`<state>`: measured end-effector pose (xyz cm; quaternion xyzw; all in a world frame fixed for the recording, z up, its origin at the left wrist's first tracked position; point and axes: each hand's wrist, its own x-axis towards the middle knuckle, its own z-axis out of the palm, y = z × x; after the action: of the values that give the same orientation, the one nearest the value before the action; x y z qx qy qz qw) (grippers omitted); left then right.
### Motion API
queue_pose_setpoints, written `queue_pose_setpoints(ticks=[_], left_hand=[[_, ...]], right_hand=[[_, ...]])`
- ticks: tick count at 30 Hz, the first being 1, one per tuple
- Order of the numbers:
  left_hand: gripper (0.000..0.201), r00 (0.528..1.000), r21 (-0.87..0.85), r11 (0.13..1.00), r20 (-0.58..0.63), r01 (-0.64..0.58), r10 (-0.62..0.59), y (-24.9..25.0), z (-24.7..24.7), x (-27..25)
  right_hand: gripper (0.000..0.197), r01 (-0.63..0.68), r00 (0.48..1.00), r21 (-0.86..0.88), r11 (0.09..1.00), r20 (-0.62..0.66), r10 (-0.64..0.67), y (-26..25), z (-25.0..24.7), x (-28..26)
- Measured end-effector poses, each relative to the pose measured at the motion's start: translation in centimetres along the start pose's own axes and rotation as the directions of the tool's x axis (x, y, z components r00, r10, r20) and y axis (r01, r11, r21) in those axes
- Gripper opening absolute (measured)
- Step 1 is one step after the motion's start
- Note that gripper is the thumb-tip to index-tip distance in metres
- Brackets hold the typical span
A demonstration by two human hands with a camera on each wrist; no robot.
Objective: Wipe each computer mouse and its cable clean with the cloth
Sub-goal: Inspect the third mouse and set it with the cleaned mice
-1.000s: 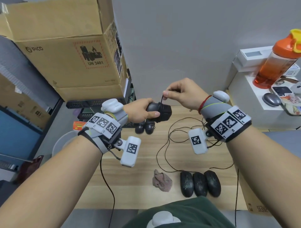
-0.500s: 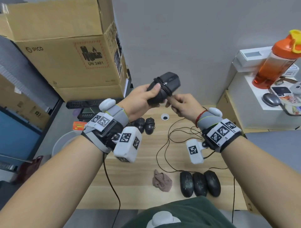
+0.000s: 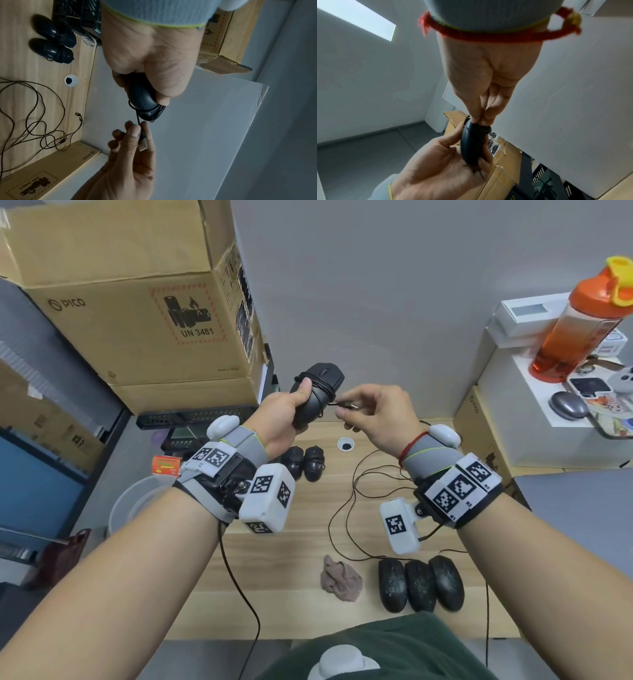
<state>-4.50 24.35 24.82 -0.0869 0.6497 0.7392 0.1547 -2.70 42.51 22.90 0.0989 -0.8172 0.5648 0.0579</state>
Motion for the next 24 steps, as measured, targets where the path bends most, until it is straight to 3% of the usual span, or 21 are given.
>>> queue_pose_setpoints(ticks=[6,14,17,19,21,24], left_hand=[[0.032,0.998,-0.064,0.997,0.050,0.033,-0.030,0.0,0.0,-0.5],[0.043,0.996,-0.150,0.987,0.067,0.065,-0.055,0.2,0.2,-0.7],[0.040,0.987,-0.158,0.982,0.145,0.099,-0.077,0.4,0.4,-1.2],[0.042,0.975,-0.169,0.978,0.204,0.119,-0.084,0.6,0.6,-1.6],[0.043,0.972,-0.196,0.973,0.218,0.125,-0.081,0.8,0.8,-1.9],[0.041,0.975,-0.228,0.965,0.209,0.126,-0.078,1.1,1.0,-2.0]], right_hand=[[0.010,0.006,1.000,0.165,0.986,-0.002,-0.005,-0.1,0.2,0.0],[0.008,-0.019,0.999,0.314,0.949,-0.019,0.026,-0.5,0.2,-0.1],[0.004,-0.045,0.999,0.396,0.917,0.003,0.047,-0.9,0.0,-0.2],[0.016,-0.066,0.997,0.444,0.894,-0.006,0.076,-0.9,-0.1,-0.1],[0.026,-0.070,0.995,0.432,0.899,-0.031,0.092,-0.6,-0.2,-0.1],[0.024,-0.045,0.996,0.366,0.929,-0.057,0.071,-0.3,-0.3,-0.2]])
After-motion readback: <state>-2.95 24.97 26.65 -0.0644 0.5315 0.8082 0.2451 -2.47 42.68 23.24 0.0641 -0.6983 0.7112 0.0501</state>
